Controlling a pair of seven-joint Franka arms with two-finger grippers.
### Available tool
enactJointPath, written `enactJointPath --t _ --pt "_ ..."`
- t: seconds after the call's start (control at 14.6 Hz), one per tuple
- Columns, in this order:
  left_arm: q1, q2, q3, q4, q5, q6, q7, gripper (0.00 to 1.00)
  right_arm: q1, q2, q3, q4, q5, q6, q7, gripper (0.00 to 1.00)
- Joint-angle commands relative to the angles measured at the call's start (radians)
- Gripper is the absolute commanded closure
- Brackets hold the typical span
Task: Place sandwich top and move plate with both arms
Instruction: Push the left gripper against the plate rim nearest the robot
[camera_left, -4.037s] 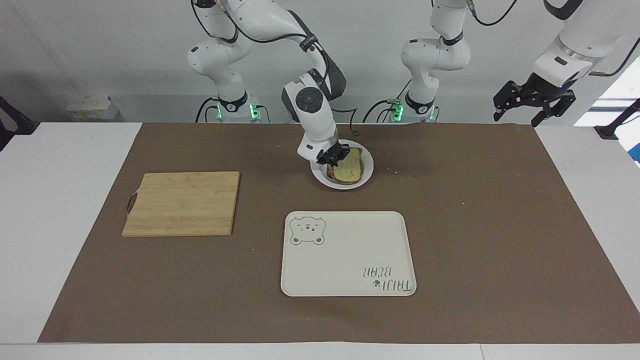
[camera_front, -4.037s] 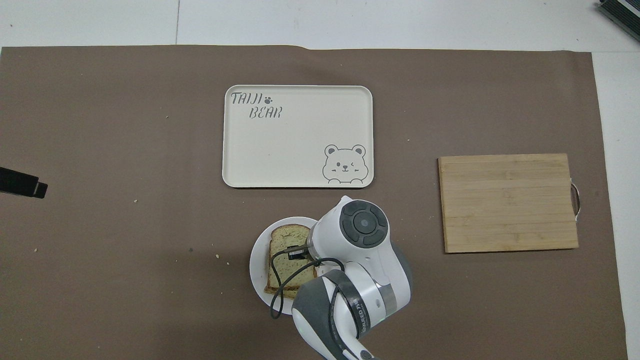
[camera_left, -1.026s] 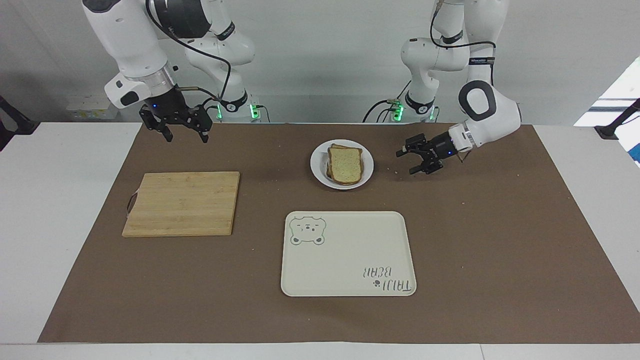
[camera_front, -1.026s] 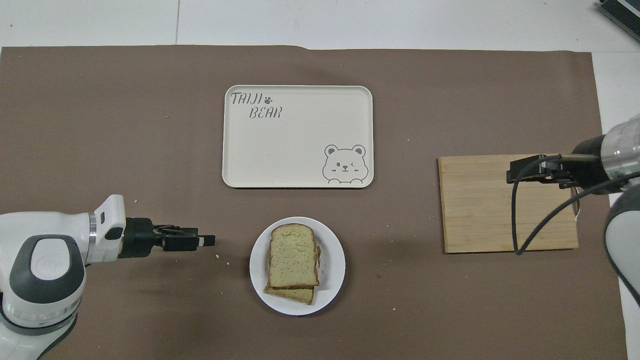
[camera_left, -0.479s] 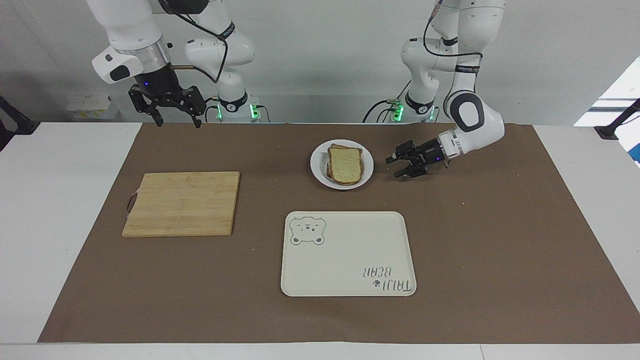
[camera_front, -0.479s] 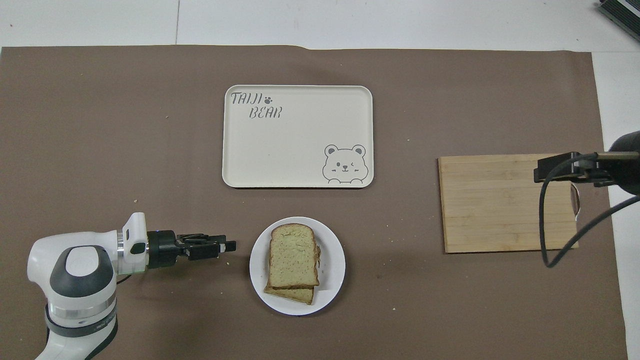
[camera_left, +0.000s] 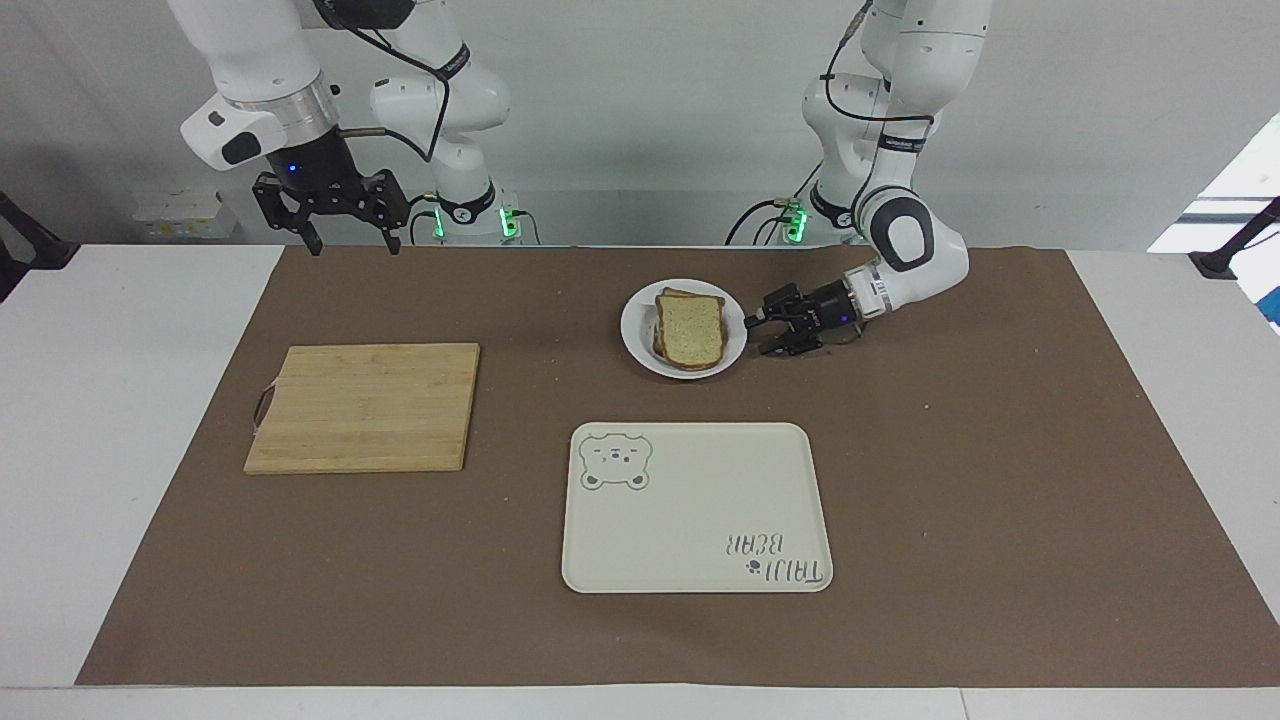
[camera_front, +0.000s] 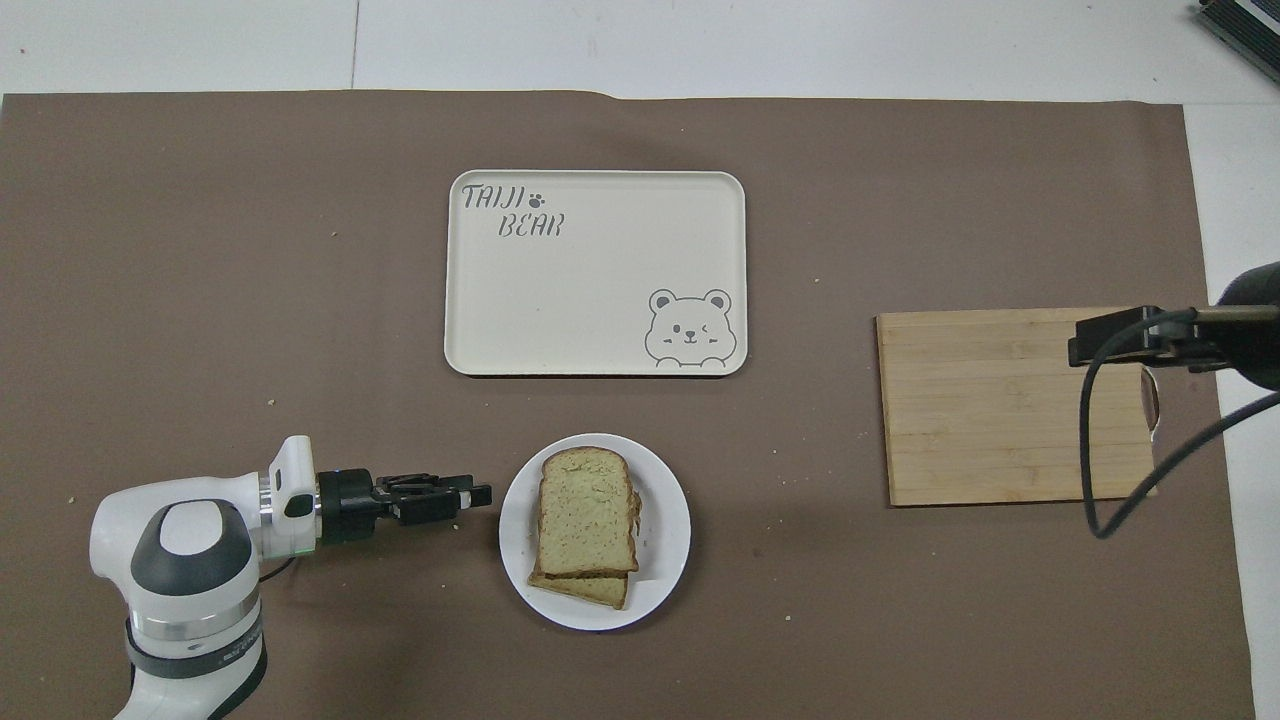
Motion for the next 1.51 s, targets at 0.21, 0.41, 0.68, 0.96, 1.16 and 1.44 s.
enactJointPath --t 0.21,0.41,0.68,0.96,1.16,1.44 --pt "-0.047 -0.017 0.013 -0.049 -0.096 0.028 0.048 0.46 -0.010 -0.002 0.005 0.007 -0.006 -0.007 -0.055 0.00" --pt "-0.095 -0.017 0.013 -0.057 -0.120 0.069 0.049 0.48 -0.012 -0.002 0.003 0.006 -0.023 -0.014 -0.064 0.00" --pt "-0.112 -0.016 0.013 -0.069 -0.139 0.092 0.046 0.55 -0.047 0.016 0.003 0.058 -0.049 -0.085 -0.107 0.00" --pt "-0.112 -0.022 0.014 -0.082 -0.139 0.098 0.048 0.99 -0.052 0.024 0.003 0.056 -0.046 -0.048 -0.127 0.00" --pt "-0.172 -0.026 0.011 -0.095 -0.139 0.179 0.045 1.00 -0.062 0.010 0.005 0.033 -0.023 -0.050 -0.118 0.00" --pt "-0.283 -0.017 0.013 -0.093 -0.163 0.292 0.034 1.00 -0.062 0.009 0.005 0.030 -0.003 -0.047 -0.093 0.00"
